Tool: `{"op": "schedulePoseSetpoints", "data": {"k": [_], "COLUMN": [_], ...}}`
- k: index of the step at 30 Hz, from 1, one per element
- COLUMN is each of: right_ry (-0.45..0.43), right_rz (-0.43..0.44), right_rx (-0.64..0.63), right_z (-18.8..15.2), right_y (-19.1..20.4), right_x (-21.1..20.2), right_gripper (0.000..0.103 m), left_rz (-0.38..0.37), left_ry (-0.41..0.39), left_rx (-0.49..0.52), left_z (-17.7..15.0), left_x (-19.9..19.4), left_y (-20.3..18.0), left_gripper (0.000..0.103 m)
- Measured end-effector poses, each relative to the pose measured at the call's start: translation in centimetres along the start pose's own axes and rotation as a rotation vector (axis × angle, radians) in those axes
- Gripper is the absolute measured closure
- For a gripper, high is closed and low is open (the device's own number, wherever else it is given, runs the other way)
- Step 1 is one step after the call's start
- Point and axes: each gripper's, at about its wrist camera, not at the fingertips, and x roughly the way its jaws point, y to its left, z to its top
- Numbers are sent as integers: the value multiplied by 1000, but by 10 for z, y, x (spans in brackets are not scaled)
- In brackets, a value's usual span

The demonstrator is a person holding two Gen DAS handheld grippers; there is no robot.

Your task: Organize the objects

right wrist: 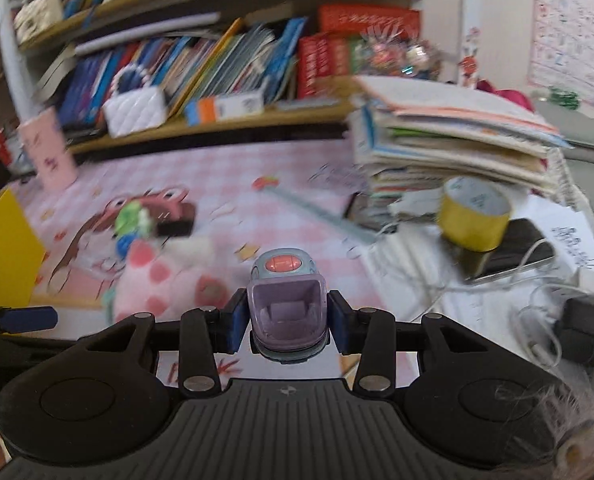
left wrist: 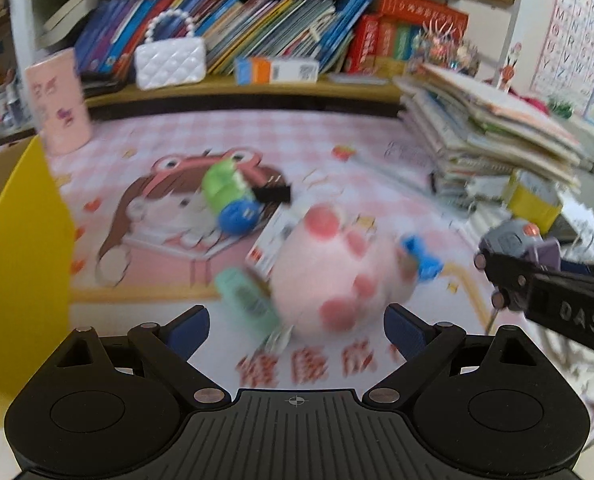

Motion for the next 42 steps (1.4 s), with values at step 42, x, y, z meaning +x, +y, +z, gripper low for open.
{"op": "schedulePoseSetpoints", "data": {"k": [42], "right_ry": [97], "right_rz": [42], "right_rx": [-78], "right_z": [-47], "right_y": [64], "right_x": [-35], "right_gripper": [64], "left_rz": [-62], "left_ry": [-31], "left_rx": [-190], "left_z": [-52], "left_x": [-74], "left_y": [62], "left_gripper": [41]}}
